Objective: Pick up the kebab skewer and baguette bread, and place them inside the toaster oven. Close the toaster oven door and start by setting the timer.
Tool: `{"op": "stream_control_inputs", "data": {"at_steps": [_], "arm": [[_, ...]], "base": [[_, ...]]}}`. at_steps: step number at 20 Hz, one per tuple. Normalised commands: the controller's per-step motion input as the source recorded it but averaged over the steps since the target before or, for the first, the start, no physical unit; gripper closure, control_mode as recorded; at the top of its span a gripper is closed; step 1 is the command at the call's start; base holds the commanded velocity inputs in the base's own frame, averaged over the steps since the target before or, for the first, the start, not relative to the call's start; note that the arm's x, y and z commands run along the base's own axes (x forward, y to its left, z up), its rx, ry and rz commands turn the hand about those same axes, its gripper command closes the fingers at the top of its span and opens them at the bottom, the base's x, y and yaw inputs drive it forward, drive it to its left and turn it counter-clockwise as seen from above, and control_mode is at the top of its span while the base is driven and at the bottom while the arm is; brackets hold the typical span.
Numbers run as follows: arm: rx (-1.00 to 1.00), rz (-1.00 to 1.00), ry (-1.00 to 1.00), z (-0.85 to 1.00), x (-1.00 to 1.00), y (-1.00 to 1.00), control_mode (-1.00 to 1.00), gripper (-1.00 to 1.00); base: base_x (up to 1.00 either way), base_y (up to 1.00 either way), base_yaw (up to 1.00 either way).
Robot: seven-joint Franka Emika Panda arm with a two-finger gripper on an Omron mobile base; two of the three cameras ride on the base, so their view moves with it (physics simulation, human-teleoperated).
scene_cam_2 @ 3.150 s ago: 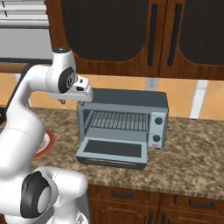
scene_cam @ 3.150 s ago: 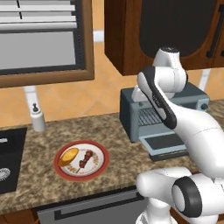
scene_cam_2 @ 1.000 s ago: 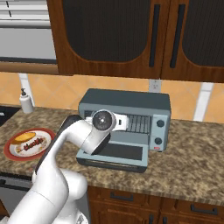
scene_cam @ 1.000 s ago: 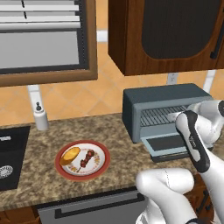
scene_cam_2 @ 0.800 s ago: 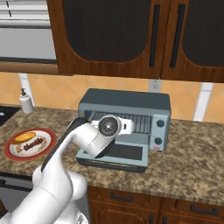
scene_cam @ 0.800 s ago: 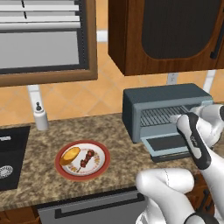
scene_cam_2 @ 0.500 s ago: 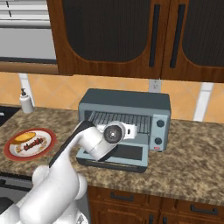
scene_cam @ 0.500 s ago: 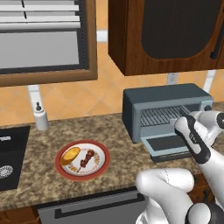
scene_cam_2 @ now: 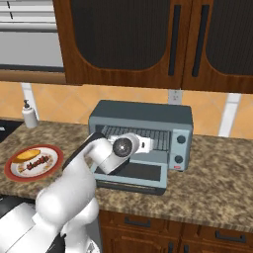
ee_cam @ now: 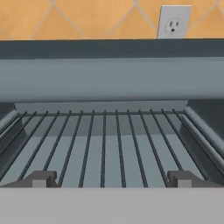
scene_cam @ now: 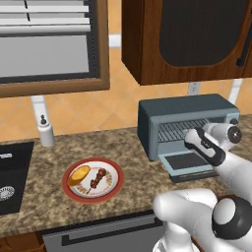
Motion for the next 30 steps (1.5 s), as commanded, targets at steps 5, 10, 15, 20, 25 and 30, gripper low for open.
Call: {"op": "stream_control_inputs", "data": {"at_steps": [5,10,15,20,25,30], "arm": [[0.00,0.00,0.00,-0.17,0.37,0.00,-1.00,-1.00],[0.00,0.00,0.00,-0.07,0.23,0.00,-1.00,-1.00],[0.00,0.00,0.01,-0.09,0.05,0.00,-1.00,-1.00],[0.00,0.00,0.03,-0.16,0.00,0.00,-1.00,-1.00],[0.00,0.00,0.04,-0.12,0.00,0.00,-1.00,-1.00],[0.00,0.00,0.04,-0.14,0.00,0.00,-1.00,-1.00]], "base": [[0.00,0.00,0.00],[0.00,0.00,0.00],[0.00,0.00,0.00],[0.00,0.00,0.00],[0.00,0.00,0.00],[0.00,0.00,0.00]]}}
